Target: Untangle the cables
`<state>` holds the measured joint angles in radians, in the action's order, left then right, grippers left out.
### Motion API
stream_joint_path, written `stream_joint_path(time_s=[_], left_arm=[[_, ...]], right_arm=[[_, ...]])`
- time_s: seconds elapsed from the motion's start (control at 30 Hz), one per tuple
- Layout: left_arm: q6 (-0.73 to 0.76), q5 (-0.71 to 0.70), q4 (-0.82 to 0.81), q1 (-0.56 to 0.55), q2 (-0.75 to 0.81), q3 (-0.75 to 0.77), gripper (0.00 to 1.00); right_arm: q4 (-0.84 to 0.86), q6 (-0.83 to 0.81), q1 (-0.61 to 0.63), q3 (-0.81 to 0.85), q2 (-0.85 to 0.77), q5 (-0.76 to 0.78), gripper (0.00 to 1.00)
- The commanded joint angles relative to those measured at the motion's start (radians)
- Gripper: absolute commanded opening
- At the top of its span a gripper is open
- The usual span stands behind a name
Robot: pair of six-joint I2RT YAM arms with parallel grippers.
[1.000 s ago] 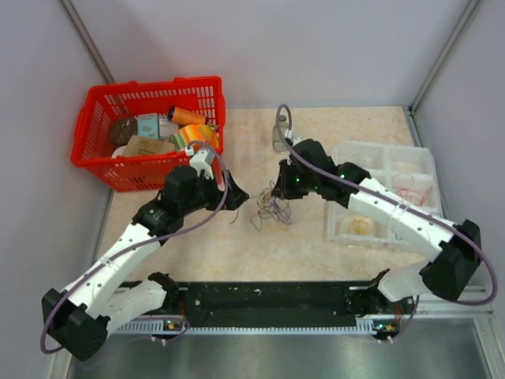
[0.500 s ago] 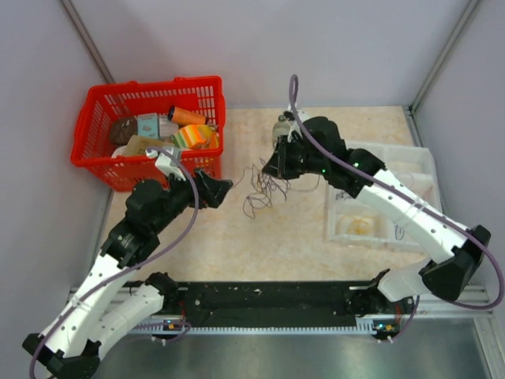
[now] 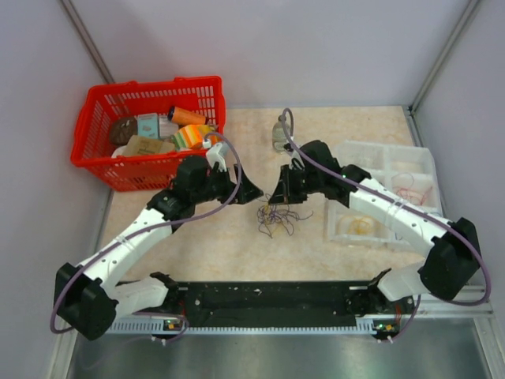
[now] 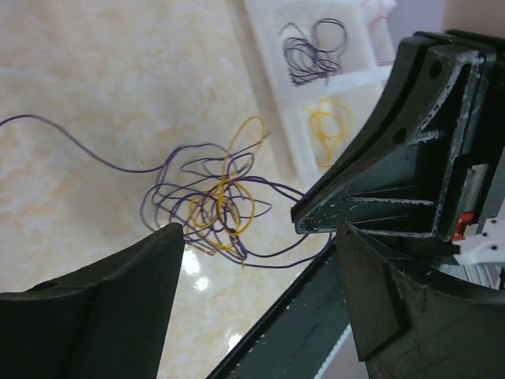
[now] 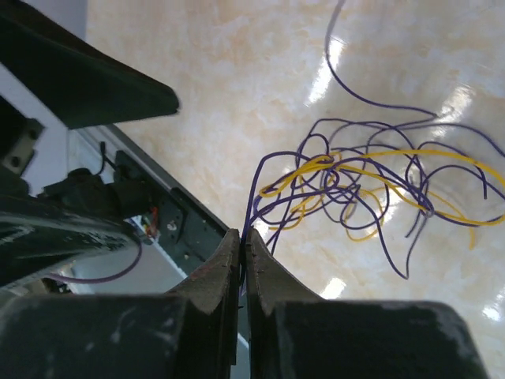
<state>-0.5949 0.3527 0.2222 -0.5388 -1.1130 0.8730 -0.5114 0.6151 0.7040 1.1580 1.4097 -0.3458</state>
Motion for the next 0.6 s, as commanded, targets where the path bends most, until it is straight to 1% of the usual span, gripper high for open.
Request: stream_joint_path(time_s=[0.0, 0.03, 0.07, 0.17, 0.2, 0.23, 0.3, 0.4, 0.5, 0.53, 0.57], left_arm=[[-0.042, 0.183, -0.260, -0.018, 0.004, -0.020, 0.83], [-0.033, 0.187, -0.264, -0.029, 0.001, -0.020, 0.83], [-0.020, 0.187, -0.258, -0.038, -0.004, -0.020, 0.79], [0.020, 0.170, -0.236, -0.065, -0.016, -0.008, 0.64], [0.032, 0.160, -0.227, -0.069, -0.021, 0.000, 0.61], [0.036, 0.154, -0.195, -0.067, -0.021, 0.006, 0.56], [0.035, 0.135, -0.193, -0.069, -0.004, 0.003, 0.50], [0.032, 0.098, -0.195, -0.070, 0.037, -0.022, 0.46], [0.030, 0.062, -0.181, -0.070, 0.080, -0.040, 0.45], [0.035, 0.042, -0.172, -0.070, 0.093, -0.045, 0.45], [0.038, 0.017, -0.153, -0.070, 0.100, -0.045, 0.49]], right_arm=[[0.120, 0.099, -0.014, 0.012, -0.074, -0.073, 0.00], [0.128, 0.121, -0.018, 0.022, -0.071, -0.091, 0.00], [0.129, 0.144, -0.021, 0.034, -0.069, -0.099, 0.00], [0.126, 0.181, -0.027, 0.089, -0.060, -0.108, 0.00], [0.126, 0.195, -0.035, 0.104, -0.060, -0.116, 0.00], [0.128, 0.208, -0.044, 0.115, -0.060, -0.119, 0.00], [0.134, 0.244, -0.067, 0.124, -0.064, -0.131, 0.00], [0.151, 0.253, -0.084, 0.135, -0.063, -0.159, 0.00], [0.149, 0.233, -0.084, 0.140, -0.061, -0.174, 0.00], [0.151, 0.229, -0.084, 0.138, -0.063, -0.182, 0.00], [0.149, 0.226, -0.084, 0.138, -0.063, -0.189, 0.00]])
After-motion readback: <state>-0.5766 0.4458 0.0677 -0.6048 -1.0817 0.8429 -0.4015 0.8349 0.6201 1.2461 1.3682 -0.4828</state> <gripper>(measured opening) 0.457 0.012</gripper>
